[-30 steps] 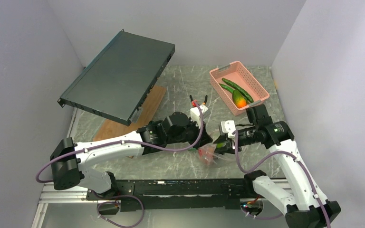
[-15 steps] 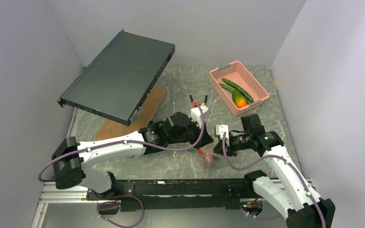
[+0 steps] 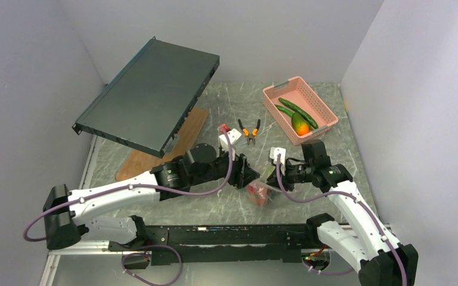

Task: Open the zip-top bag and remove the fake food
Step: Pick up the fake vegetable from the zipper food storage bag.

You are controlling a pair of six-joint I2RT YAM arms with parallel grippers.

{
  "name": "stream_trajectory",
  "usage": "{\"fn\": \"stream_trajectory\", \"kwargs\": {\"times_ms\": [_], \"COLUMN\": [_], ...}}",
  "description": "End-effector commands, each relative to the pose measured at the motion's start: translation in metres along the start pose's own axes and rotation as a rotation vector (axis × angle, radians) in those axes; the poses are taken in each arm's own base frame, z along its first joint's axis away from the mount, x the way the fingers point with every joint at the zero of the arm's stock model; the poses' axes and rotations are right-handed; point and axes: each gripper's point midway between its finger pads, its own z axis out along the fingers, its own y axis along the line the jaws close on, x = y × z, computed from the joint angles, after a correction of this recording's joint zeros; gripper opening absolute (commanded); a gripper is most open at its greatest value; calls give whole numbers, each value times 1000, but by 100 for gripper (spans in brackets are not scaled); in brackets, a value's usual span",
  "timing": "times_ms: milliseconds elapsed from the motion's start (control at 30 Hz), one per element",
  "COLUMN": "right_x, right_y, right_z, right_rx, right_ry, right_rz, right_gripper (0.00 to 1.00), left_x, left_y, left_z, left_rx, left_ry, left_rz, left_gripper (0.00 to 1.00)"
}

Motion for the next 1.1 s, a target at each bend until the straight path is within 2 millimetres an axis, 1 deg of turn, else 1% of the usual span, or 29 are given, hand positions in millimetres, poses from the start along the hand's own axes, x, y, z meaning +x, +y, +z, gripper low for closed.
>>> {"fn": "stream_trajectory", "kwargs": {"times_ms": [0, 67, 167, 267, 367, 433, 567, 700, 800, 900, 933, 967, 1067], "right_x": [-16, -20, -25, -28, -29, -27, -21, -18, -16, -23, -27, -31, -43], "right_y": [9, 20, 30, 38, 43, 46, 50, 54, 56, 51, 48, 45, 38], "right_z": [-4, -6, -11, -16, -20, -23, -25, -24, -26, -30, -32, -34, -41], "right_rx": [-63, -120, -175, -222, -265, -287, -324, -368, -400, -381, -364, -346, -292], "right_ry": [-48, -62, -72, -72, -65, -54, -40, -38, -24, -9, -5, -3, 11], "right_rz": [-33, -65, -119, -177, -246, -294, -384, -446, -487, -515, -523, -532, -539], "right_gripper": [23, 23, 23, 22, 22, 22, 22, 22, 18, 16, 16, 16, 17], "left_x": [-8, -2, 17, 40, 61, 73, 91, 98, 100, 108, 111, 108, 113], "left_y": [24, 35, 51, 63, 69, 70, 67, 60, 52, 50, 49, 47, 48], "left_z": [-22, -30, -38, -43, -43, -39, -23, -3, 9, 14, 15, 18, 17], "left_rx": [-124, -172, -233, -262, -257, -240, -196, -145, -98, -81, -80, -69, -61], "left_ry": [-40, -19, 40, 99, 143, 166, 207, 231, 240, 272, 279, 262, 268], "left_rz": [47, 65, 83, 89, 85, 75, 55, 41, 28, 19, 15, 11, -2], "left_gripper": [64, 65, 63, 57, 51, 46, 39, 34, 32, 30, 30, 30, 30]}}
